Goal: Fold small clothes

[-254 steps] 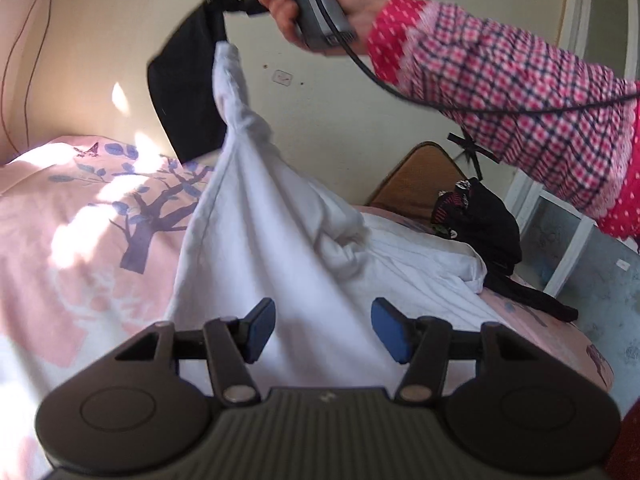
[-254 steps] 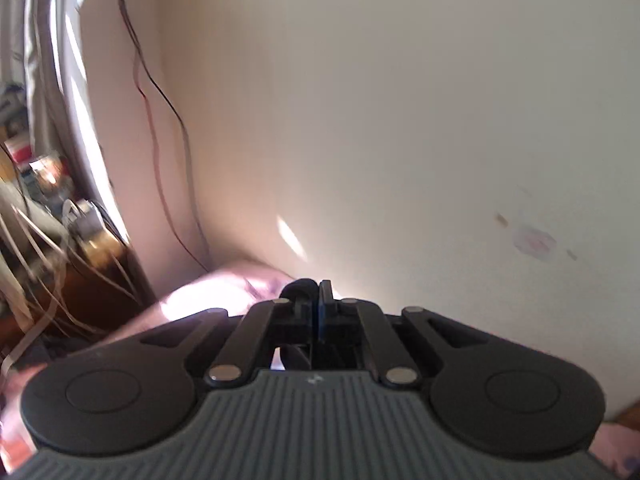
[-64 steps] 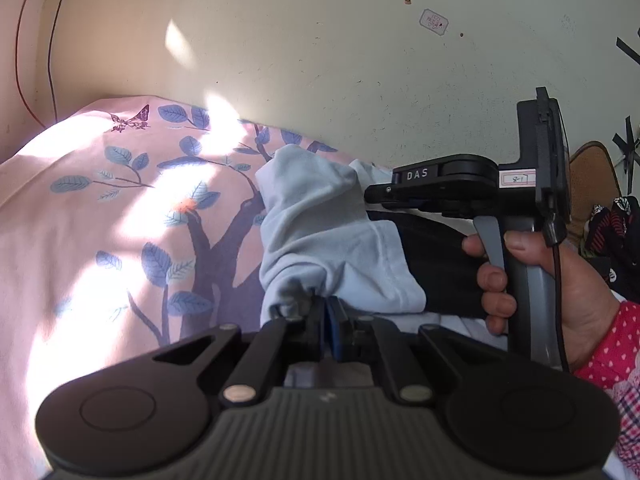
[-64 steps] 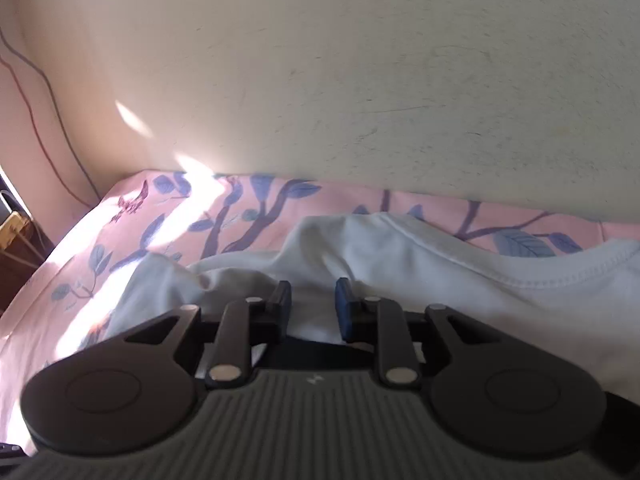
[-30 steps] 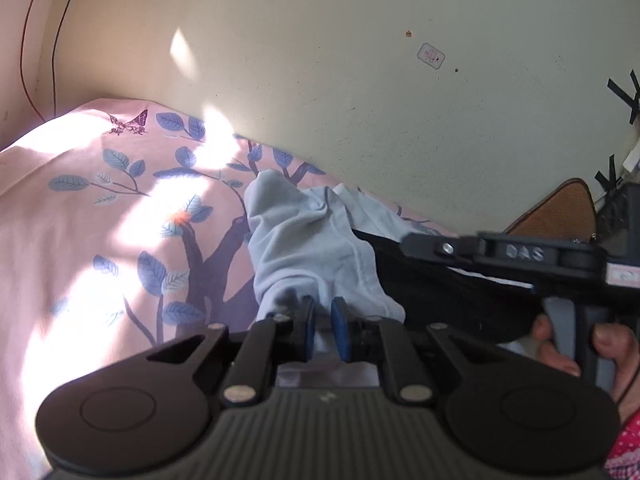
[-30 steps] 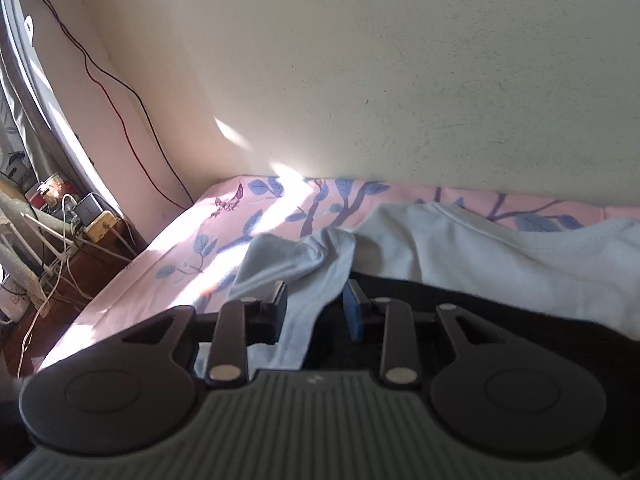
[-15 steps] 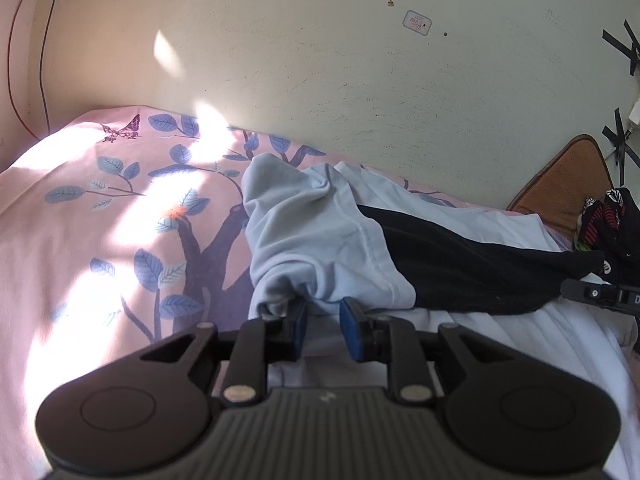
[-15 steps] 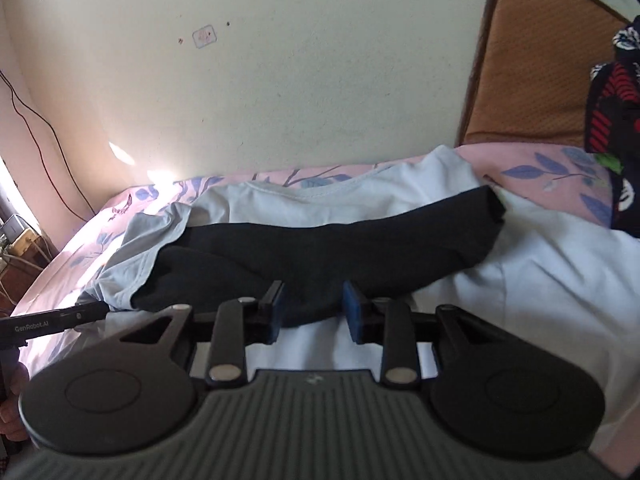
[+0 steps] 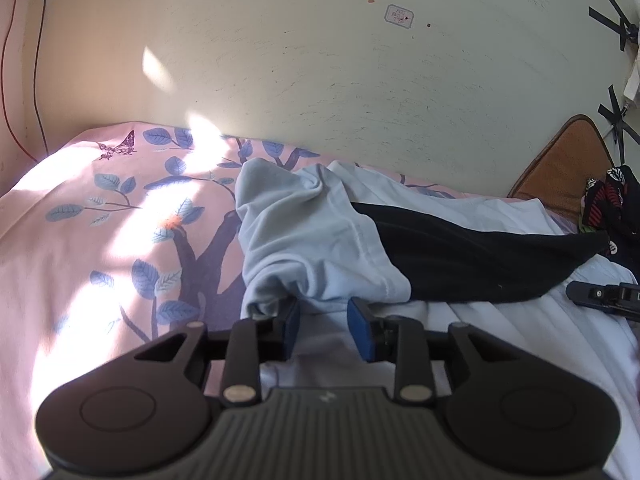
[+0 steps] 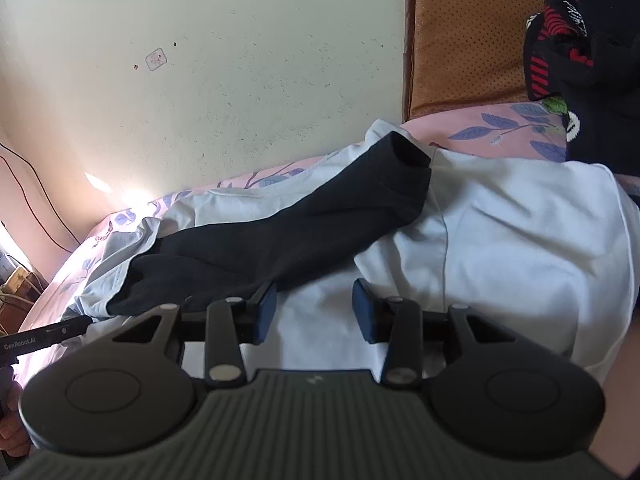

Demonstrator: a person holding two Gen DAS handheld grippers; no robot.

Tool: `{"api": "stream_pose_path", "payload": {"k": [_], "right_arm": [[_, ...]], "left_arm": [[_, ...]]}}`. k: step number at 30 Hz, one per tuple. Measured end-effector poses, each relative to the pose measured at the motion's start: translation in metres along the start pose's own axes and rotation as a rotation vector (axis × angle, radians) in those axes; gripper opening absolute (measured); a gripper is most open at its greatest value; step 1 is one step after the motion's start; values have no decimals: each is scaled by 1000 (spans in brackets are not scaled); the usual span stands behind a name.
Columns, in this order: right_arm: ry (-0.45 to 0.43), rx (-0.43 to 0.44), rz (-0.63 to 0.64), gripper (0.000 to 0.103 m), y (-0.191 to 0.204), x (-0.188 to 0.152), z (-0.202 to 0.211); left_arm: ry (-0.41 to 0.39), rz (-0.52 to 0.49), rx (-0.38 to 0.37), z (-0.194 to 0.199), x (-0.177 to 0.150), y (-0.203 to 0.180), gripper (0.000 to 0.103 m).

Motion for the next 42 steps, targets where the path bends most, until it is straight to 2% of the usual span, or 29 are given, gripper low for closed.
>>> {"api": "stream_pose_path", "payload": {"k": [8,25,27,29,32,33,35,38,41,42], "right_arm": [[-57,-1,-42,48,-4,4,9],[-84,-18,-82,52,-8,5,18],[-87,-15,-92,52,-9,6,18],[-90,-12,-105,52,-11,7,18],[-89,-10,-138,52,-14,10,18],[-93,-8,-154,52,-16,11,19],[-99,-10,-185,52,-19,14,19],[-136,-63,-174,53,-21,22,19],[-199,-118,-170,53,-26,34,23],[-210,-166,-163,53,-31,38,22]], "left_arm": [[-1,-7,1,0,0,0,30],[-11,-39,-3,3,-2,-4,35],[-29,-20,-23,6,0,-3,40],[-79,27,-57,15,8,-1,48],[-125,135,-130,23,17,6,48],[-125,156,-132,22,18,9,46],[-101,170,-105,16,16,13,44],[-50,156,-72,5,10,13,39],[-29,75,-15,0,4,7,34],[-31,51,-5,0,3,4,34]]}}
Point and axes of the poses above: each gripper's, at about its wrist camera, not at the fingertips, and z roughly against the way its jaws point, y to its left, x to its top, the point moved 6 cm from there along -z, roughly the way its jaws point, and after that the axes turned 11 degrees about -y, right-handed, at the moved point
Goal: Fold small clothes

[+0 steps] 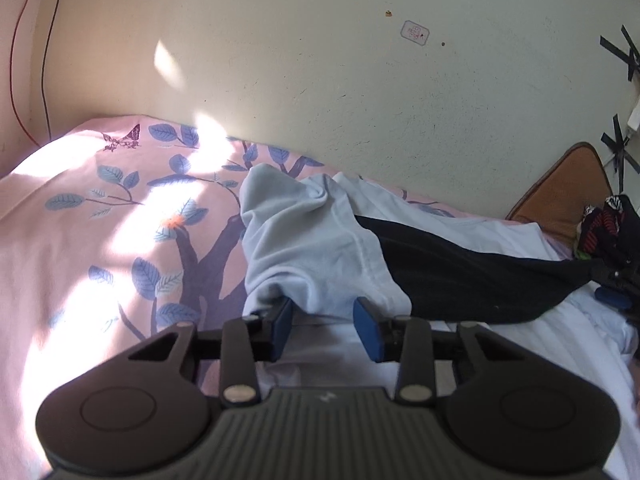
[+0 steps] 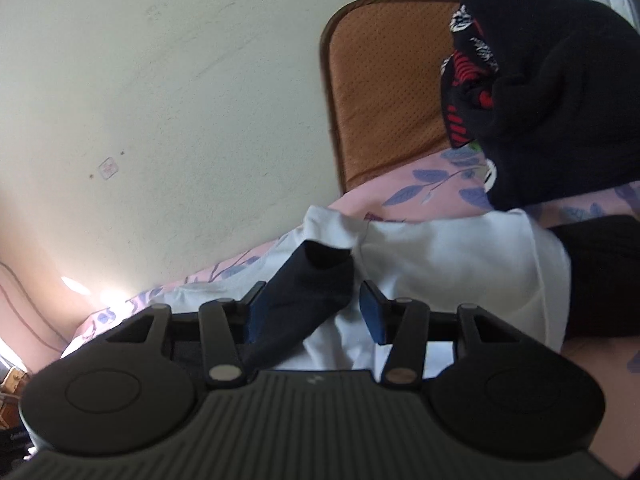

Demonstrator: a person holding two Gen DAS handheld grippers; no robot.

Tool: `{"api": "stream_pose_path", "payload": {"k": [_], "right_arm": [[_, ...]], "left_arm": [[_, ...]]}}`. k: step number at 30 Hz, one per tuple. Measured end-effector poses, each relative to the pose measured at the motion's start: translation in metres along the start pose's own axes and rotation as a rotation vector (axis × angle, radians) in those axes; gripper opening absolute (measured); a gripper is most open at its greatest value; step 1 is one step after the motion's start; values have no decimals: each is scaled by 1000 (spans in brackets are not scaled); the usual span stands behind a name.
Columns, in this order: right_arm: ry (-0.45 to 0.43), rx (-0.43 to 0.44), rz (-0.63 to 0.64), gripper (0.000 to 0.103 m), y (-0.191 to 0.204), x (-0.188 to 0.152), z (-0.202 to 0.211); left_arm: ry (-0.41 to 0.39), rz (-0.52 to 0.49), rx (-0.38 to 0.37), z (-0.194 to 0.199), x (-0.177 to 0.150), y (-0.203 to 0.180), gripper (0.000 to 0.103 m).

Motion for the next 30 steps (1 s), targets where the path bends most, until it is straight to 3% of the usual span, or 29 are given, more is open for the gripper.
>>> {"api": "stream_pose_path", "payload": {"k": [2,3,6,9,13,15,17,18,20,22,26,30], "right_arm": [[-29,-59,44,58,-5,7,-6],[-39,-64,74,67,-6,9,-9],[-7,-44,132,68,-6,13,-23],[106,52,138,9,8,12,-34],[108,106,-43,7,21,29,-16],[100,63,-112,12,17,35,-13],[73,-59,-102,46,4,36,-23],[70,-117,-74,73,-6,35,-29],[60,-203,-68,67,-30,33,-25],[5,-145,-179,67,-52,41,2],[-111,-166,-207,67,-105,59,87],[-149,-229,-263,67,-160,59,164]], "left_arm": [[-4,-34,15,0,-1,-3,34],[-4,-40,17,0,-2,-4,34],[-2,-22,8,0,-1,-2,36],[-2,-15,4,0,-1,-1,36],[-1,-9,2,-1,0,-1,36],[-1,-10,1,-1,0,-1,36],[0,-11,0,-1,0,-1,36],[0,-11,-2,-1,0,-1,36],[0,-5,-6,-1,0,0,36],[0,4,-10,0,0,1,37],[-17,3,-12,5,1,-1,39],[-93,-17,-37,21,7,-10,41]]}}
Point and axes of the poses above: each gripper's, at about its wrist camera, not at the fingertips, and z roughly against the way its jaws point, y to its left, x to its top, the point moved 6 cm from there along -z, roughly the way its jaws point, and after that the axes turned 11 degrees about -y, right-handed, at the moved point
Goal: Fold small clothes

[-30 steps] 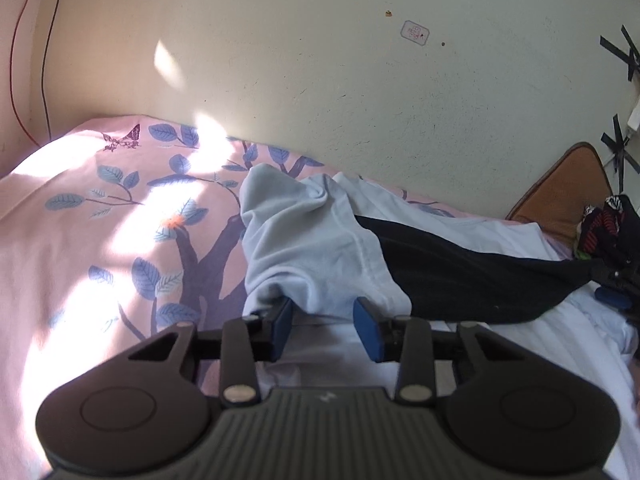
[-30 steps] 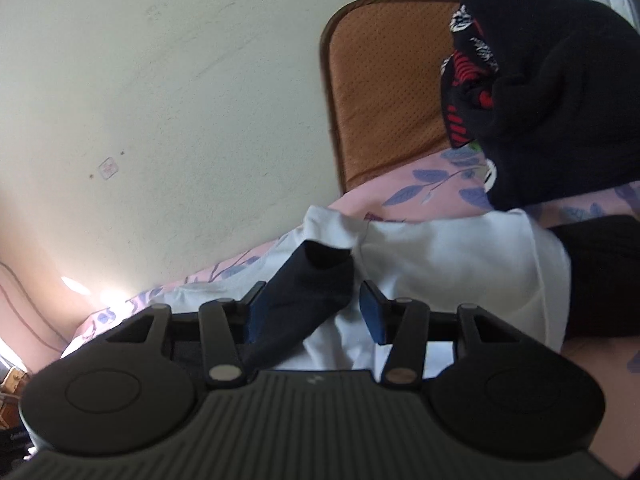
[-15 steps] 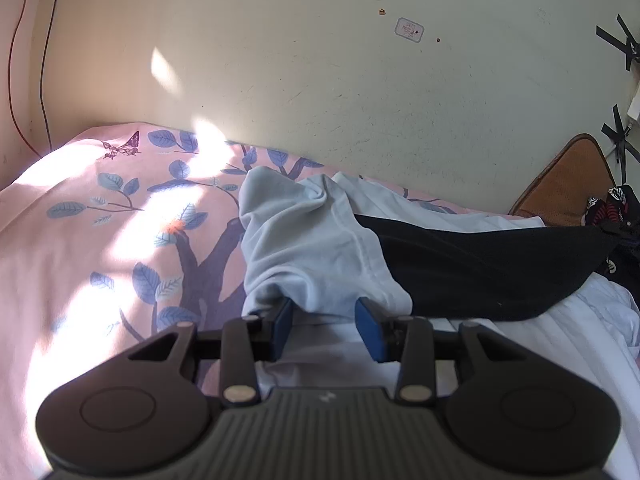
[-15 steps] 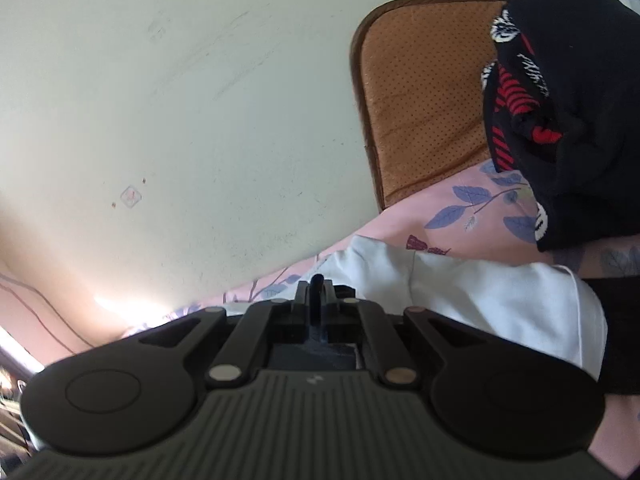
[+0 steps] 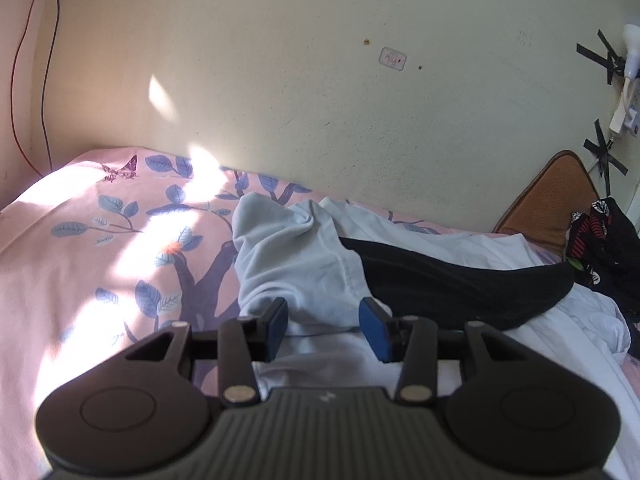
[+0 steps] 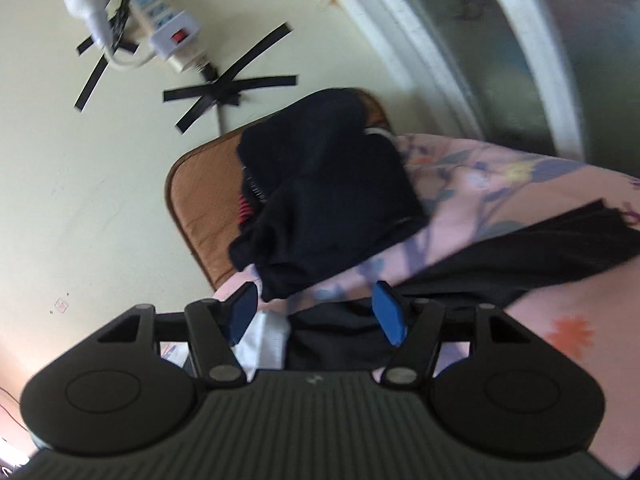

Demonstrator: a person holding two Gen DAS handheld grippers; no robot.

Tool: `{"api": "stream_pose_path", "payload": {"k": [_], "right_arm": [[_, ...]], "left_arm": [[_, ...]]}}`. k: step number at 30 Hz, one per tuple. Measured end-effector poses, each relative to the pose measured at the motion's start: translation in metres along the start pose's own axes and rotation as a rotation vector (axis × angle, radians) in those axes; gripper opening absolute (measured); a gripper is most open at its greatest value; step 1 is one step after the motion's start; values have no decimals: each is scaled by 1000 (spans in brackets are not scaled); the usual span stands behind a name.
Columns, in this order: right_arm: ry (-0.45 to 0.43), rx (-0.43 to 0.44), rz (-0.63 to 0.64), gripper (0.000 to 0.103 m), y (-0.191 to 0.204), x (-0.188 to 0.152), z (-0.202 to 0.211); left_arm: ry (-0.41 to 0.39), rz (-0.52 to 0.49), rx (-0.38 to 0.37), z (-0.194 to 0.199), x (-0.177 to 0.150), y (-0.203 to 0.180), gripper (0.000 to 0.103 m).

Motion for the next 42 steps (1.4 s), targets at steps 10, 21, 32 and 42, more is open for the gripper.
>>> {"api": "stream_pose_path", "payload": {"k": [10,21,32,42], "right_arm": [[-22,-207,-194,65,-91,-8,-4],[-231,-57,-84,3,-34,45,-16],[-179,554,304,3,272,9,-19],[415,805,459,16,351,-200,-60]], "left_arm": [[28,0,-22,-6,-7,-4,41],[32,20,-9,-6,-7,0,41],[-9,76,-27,3,4,9,41],[-8,162,-10,3,8,30,42]]}}
Point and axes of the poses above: each gripper's, at about its wrist camera, not at the fingertips, and z roughly against the way its jaws point, y to its left, x to its top, the point moved 6 cm from there along -z, roughly the way its jaws point, and after that the axes turned 11 degrees about -y, right-handed, at the moved point
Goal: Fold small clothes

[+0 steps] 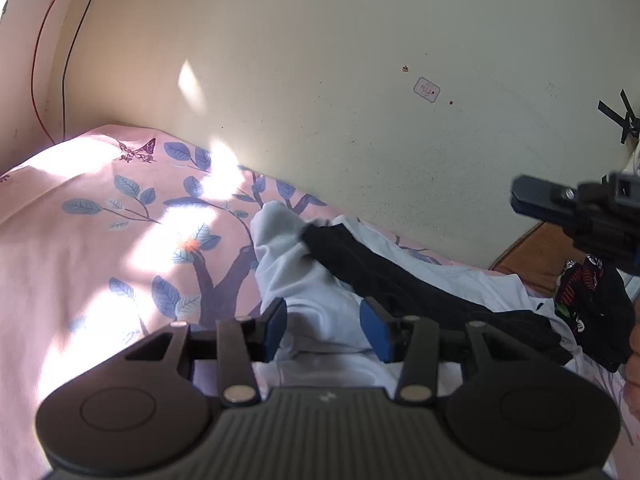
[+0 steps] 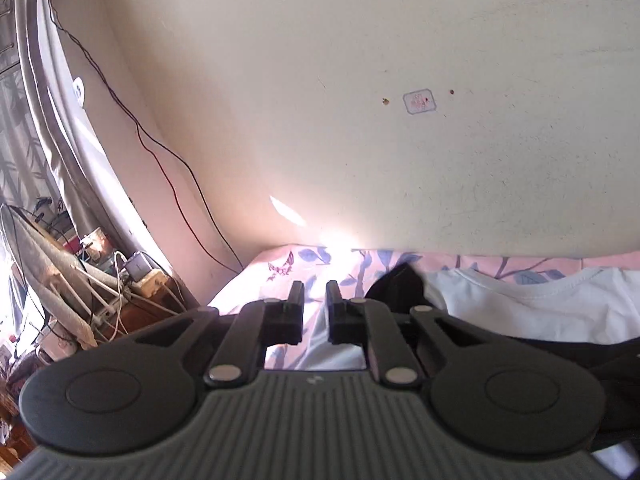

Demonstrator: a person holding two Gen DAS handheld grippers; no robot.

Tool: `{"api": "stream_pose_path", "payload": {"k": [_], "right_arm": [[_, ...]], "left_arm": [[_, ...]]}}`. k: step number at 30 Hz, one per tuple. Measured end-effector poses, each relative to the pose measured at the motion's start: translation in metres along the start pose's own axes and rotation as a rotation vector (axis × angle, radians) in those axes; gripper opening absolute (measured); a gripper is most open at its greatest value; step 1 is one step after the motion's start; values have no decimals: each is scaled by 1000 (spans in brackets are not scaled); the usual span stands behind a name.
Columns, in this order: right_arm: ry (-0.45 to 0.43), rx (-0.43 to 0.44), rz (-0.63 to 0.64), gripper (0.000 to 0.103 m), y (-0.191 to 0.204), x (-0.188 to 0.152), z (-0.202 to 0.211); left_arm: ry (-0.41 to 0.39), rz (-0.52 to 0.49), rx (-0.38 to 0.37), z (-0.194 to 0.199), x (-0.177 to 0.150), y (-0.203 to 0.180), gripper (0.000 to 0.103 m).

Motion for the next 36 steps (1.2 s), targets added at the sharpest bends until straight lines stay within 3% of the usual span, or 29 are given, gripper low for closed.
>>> {"api": "stream_pose_path", "payload": {"k": [2,3,4,6,8,10,12,13,15,16,19,20,22,25,26,27,28,30,33,36], "right_arm": [[-64,-92,22,34,-34,5,34],[-105,-151,10,49,-55,13,50],[-149,-219,-4,54,-80,20,66],[-178,-383,-15,55,-133,27,94],[-150,-520,-68,57,-186,26,112],[-107,-592,-143,57,-227,19,115],[-52,-580,-245,57,-254,4,105],[-16,-541,-312,50,-262,-5,96],[39,-496,-373,9,-261,-10,71],[19,-511,-323,8,-254,-2,64],[-157,-484,-154,7,-222,43,54],[-177,-476,-127,7,-216,51,48],[-124,-492,-62,8,-211,51,25],[91,-516,59,13,-214,21,-9],[121,-547,95,16,-215,13,-10],[111,-560,101,28,-216,11,-4],[73,-550,62,49,-217,13,8],[-18,-513,-52,71,-223,18,42],[-101,-486,-135,74,-222,15,92],[-91,-453,-267,74,-228,-8,110]], "left_arm": [[7,4,-19,-1,-1,-4,43],[13,8,-29,-2,-2,-7,43],[19,10,-39,-3,-3,-9,43],[31,6,-60,-4,-7,-16,43],[39,-25,-57,-7,-11,-20,43],[49,-61,-33,-10,-15,-22,43],[60,-76,-18,-13,-19,-20,43],[66,-73,-16,-14,-19,-20,43],[66,-65,-19,-15,-19,-18,43],[66,-59,-20,-15,-19,-17,43],[74,-37,-22,-17,-18,-14,43],[75,-33,-23,-18,-18,-14,43],[78,-28,-24,-19,-18,-13,43],[77,-30,-26,-17,-18,-13,43],[77,-31,-25,-17,-18,-13,43],[76,-33,-24,-17,-18,-13,43],[77,-34,-23,-17,-18,-13,43],[77,-40,-20,-17,-18,-14,43],[76,-49,-18,-17,-18,-15,43],[75,-51,-18,-17,-18,-15,43]]}}
Point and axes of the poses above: each gripper's, at about its wrist camera, not at the fingertips, and z roughly against the way its jaws point, y to its left, x to its top, the point moved 6 cm from there along -z, roughly the way its jaws point, and after that the axes turned 11 degrees about -y, right-handed, at the moved point
